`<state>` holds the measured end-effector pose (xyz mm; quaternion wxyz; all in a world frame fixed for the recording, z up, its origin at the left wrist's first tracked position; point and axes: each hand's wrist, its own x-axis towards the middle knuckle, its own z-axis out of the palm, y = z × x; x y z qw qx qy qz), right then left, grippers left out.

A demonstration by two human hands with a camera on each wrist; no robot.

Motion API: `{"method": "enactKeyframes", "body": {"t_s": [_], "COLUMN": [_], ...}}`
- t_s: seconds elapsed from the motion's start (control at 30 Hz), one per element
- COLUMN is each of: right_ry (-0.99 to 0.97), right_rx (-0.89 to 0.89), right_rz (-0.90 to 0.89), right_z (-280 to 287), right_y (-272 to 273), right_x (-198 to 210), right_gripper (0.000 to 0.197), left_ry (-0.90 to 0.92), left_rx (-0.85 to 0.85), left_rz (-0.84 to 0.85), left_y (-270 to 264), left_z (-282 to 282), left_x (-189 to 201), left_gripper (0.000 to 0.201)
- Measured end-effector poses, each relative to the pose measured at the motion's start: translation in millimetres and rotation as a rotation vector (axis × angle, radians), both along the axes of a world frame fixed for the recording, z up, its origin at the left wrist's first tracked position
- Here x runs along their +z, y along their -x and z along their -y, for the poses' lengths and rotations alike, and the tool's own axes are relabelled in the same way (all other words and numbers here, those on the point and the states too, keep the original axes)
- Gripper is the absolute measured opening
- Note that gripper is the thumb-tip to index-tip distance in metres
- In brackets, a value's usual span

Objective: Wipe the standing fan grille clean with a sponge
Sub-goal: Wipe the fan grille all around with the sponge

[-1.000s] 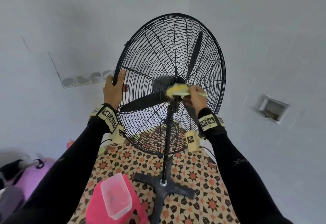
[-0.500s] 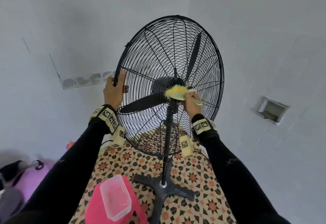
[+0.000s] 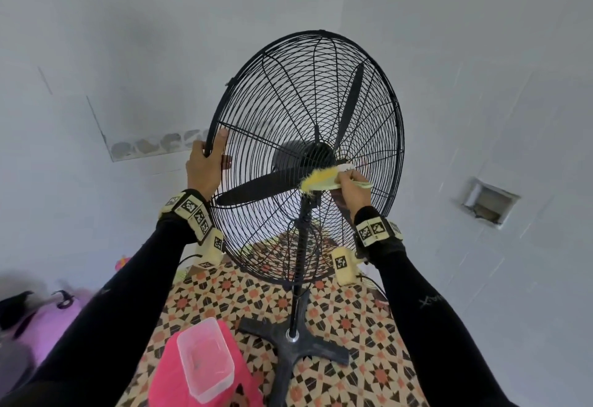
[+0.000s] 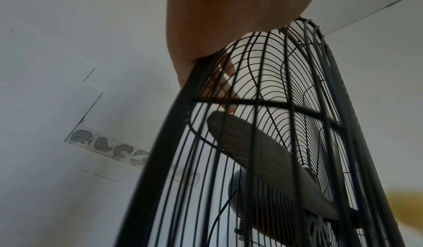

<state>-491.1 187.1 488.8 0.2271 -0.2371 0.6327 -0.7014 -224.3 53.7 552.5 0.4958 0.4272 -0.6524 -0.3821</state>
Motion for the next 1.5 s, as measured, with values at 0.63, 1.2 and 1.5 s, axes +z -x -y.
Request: {"method": "enactKeyframes", "body": {"t_s": [0.63,1.2,1.5], "right_ry": [0.13,0.021,-0.06], "right_rx": [-0.482,0.031,0.064], "right_rz": [-0.281,-0.176,-0.207], "right_z": [5,-9,-1], "right_y": [-5,-21,-50], "right_x": [-12,-6,-9], "right_gripper": [0.016,0.016,0.024], "left_ry": [-0.022,-0.077,-0.073], "left_rx": [0.003,-0.137,-0.208], "left_rz": [-0.013,0.009,-0.002], "left_y": [2,-8,-12], "left_z": [10,20,28], "left_x": [-7,-10,-13], "left_gripper": [0.067,0.093,0.063]}}
